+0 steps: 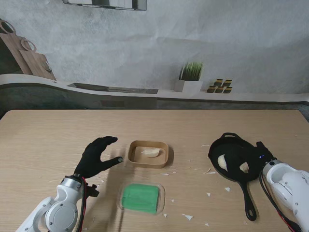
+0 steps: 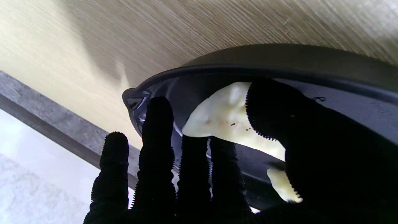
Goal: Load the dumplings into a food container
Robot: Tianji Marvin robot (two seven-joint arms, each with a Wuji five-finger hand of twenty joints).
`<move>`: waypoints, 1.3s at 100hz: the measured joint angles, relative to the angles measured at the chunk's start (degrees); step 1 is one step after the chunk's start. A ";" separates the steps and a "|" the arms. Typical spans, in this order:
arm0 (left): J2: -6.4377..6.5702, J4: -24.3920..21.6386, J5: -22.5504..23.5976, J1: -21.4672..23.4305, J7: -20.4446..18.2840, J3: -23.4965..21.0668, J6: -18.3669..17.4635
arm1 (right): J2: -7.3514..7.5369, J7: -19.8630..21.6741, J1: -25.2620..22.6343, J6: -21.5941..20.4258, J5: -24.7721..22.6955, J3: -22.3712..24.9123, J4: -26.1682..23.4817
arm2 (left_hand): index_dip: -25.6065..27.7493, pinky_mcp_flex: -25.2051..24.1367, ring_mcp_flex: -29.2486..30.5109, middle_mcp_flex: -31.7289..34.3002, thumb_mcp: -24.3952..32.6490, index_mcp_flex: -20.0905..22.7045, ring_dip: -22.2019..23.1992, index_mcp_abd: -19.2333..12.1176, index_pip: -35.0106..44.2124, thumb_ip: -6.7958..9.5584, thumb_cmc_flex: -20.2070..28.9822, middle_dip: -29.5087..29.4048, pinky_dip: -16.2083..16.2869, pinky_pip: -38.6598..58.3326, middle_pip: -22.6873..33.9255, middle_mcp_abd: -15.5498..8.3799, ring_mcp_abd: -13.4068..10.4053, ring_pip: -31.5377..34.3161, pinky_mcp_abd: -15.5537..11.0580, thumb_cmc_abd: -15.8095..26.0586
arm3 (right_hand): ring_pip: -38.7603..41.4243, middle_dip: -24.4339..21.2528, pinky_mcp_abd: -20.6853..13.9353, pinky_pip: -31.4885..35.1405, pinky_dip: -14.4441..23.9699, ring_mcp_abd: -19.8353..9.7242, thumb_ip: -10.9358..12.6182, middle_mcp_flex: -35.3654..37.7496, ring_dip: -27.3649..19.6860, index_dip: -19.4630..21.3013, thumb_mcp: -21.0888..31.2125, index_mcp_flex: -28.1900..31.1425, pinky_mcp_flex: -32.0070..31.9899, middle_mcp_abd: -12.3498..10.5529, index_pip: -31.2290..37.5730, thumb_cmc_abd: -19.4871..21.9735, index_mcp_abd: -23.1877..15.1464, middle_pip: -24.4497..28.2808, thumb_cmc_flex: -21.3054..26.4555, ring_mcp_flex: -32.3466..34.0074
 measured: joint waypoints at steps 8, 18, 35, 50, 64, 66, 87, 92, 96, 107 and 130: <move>0.01 0.00 0.07 0.00 -0.02 0.00 0.11 | 0.02 -0.01 0.53 0.23 0.32 -0.49 0.52 | 0.00 -0.01 0.00 0.00 0.00 0.00 0.00 0.00 0.00 0.00 0.00 0.00 0.00 0.00 0.00 0.00 0.00 0.00 0.00 0.00 | 1.33 0.74 0.00 1.46 0.00 0.00 0.00 1.96 0.13 1.00 1.30 0.49 0.74 0.00 1.03 -0.70 0.32 2.10 0.87 2.12; 0.02 0.00 0.15 0.00 -0.02 0.00 0.23 | 0.05 -0.63 1.19 0.64 0.52 -1.21 1.28 | 0.00 -0.13 0.00 0.00 0.00 0.00 0.01 0.00 0.00 0.00 0.00 0.00 0.00 0.00 0.00 0.00 0.00 0.00 0.00 0.00 | 4.01 1.68 0.15 4.00 -0.24 0.00 0.00 5.58 0.87 2.61 2.95 2.52 2.39 -0.02 2.64 -0.78 0.55 4.42 2.03 4.99; 0.04 0.00 0.32 0.00 -0.02 0.00 0.32 | 0.07 -3.12 1.60 1.52 0.69 -2.14 2.90 | 0.00 -0.59 0.00 0.00 0.00 0.00 0.01 0.00 0.00 0.00 0.00 0.00 0.00 0.00 0.00 0.00 0.00 0.00 0.00 0.00 | 9.77 -0.17 1.33 10.69 -1.73 0.04 -5.55 13.15 1.74 7.04 4.11 11.75 6.16 -0.02 8.15 -3.59 -0.51 8.08 6.73 10.86; 0.05 0.00 0.40 0.00 -0.04 0.01 0.48 | 0.17 -5.18 2.10 1.75 0.95 -3.03 4.20 | 0.00 -0.74 0.00 0.01 0.00 0.01 0.01 0.00 0.00 0.00 0.00 0.00 0.00 -0.01 0.00 0.00 0.00 0.00 -0.01 0.00 | 13.80 0.39 3.87 14.67 -2.43 1.00 -5.56 20.08 -0.81 4.80 5.73 18.91 8.95 -0.04 13.28 -5.60 -6.76 9.10 9.70 15.64; 0.07 0.00 0.53 0.00 -0.07 0.01 0.49 | 0.31 -8.79 2.97 1.77 1.72 -4.14 6.29 | 0.01 -0.76 0.00 0.01 0.00 0.01 0.01 0.00 0.00 0.00 0.00 0.00 0.00 -0.01 0.00 0.00 0.00 0.00 -0.01 0.00 | 15.33 1.17 6.92 17.06 -2.45 2.58 -5.49 24.24 -2.16 1.87 6.86 26.42 10.39 -0.08 14.25 -5.62 -13.40 9.24 10.56 18.32; 0.08 0.00 0.53 0.00 -0.08 0.01 0.49 | 0.32 -9.24 3.04 1.77 1.78 -4.22 6.50 | 0.01 -0.76 0.00 0.01 0.00 0.01 0.01 0.00 0.00 0.00 0.00 0.00 0.00 -0.01 0.00 0.00 0.00 0.00 -0.01 0.00 | 15.39 1.20 6.92 17.30 -2.45 2.66 -5.49 24.86 -2.17 1.20 6.86 27.31 10.72 0.09 14.23 -5.62 -14.44 9.24 10.56 18.36; 0.09 0.02 0.54 -0.03 -0.13 0.01 0.49 | -0.41 -11.60 2.53 1.52 5.96 -3.38 7.08 | 0.01 -0.85 0.66 0.10 0.00 0.08 0.01 0.00 0.00 0.00 0.00 0.00 0.00 -0.01 0.00 0.00 0.00 0.14 -0.01 0.00 | 15.65 1.35 4.19 19.55 -2.45 2.91 -5.49 26.99 -2.27 -1.44 6.86 30.01 12.47 0.78 11.58 -6.33 -15.34 9.24 10.56 20.37; 0.10 0.02 0.54 -0.04 -0.18 0.03 0.53 | -0.80 -11.76 2.14 1.52 6.95 -2.82 6.94 | 0.02 -0.86 0.66 0.11 0.00 0.08 0.00 0.00 0.00 0.00 0.00 0.00 0.00 -0.01 0.00 0.01 0.00 0.15 -0.01 0.00 | 15.65 1.50 4.19 19.58 -2.45 3.42 -5.49 27.62 -2.48 -1.70 6.86 30.48 12.51 0.79 10.86 -6.35 -15.34 9.04 10.56 20.91; 0.11 0.02 0.54 -0.04 -0.25 0.05 0.55 | -1.05 -11.84 1.82 1.52 7.02 -2.47 6.72 | 0.02 -0.86 0.66 0.11 0.00 0.08 0.01 0.00 0.00 0.00 0.00 0.00 0.00 -0.01 0.00 0.01 0.00 0.15 -0.01 0.00 | 15.65 1.57 4.19 19.59 -2.45 3.45 -5.49 27.63 -2.67 -1.70 6.86 30.58 12.53 0.80 10.86 -7.00 -15.34 8.71 10.56 21.06; 0.12 0.04 0.51 -0.09 -0.31 0.15 0.55 | -1.51 -11.82 1.24 1.78 8.26 -1.95 6.17 | 0.02 -0.87 0.66 0.11 0.00 0.08 0.01 0.00 0.00 0.00 0.00 0.00 0.00 -0.01 0.00 0.01 0.00 0.15 -0.01 0.00 | 15.65 2.08 4.19 19.59 -2.77 3.52 -5.49 28.30 -3.12 -2.44 6.87 31.43 12.62 0.91 9.67 -7.07 -15.34 8.05 10.56 21.16; 0.15 0.07 0.68 -0.16 -0.42 0.19 0.63 | -2.06 -8.20 0.02 1.81 8.42 -0.22 4.09 | 0.02 -0.87 0.66 0.11 0.00 0.08 0.01 0.00 0.00 0.00 0.00 0.00 0.00 -0.01 0.00 0.01 0.00 0.15 -0.01 0.00 | 10.17 1.44 4.10 17.13 -2.93 3.36 -4.91 14.41 0.25 4.49 6.86 19.27 6.37 0.94 8.18 -5.35 -12.45 5.15 8.32 10.41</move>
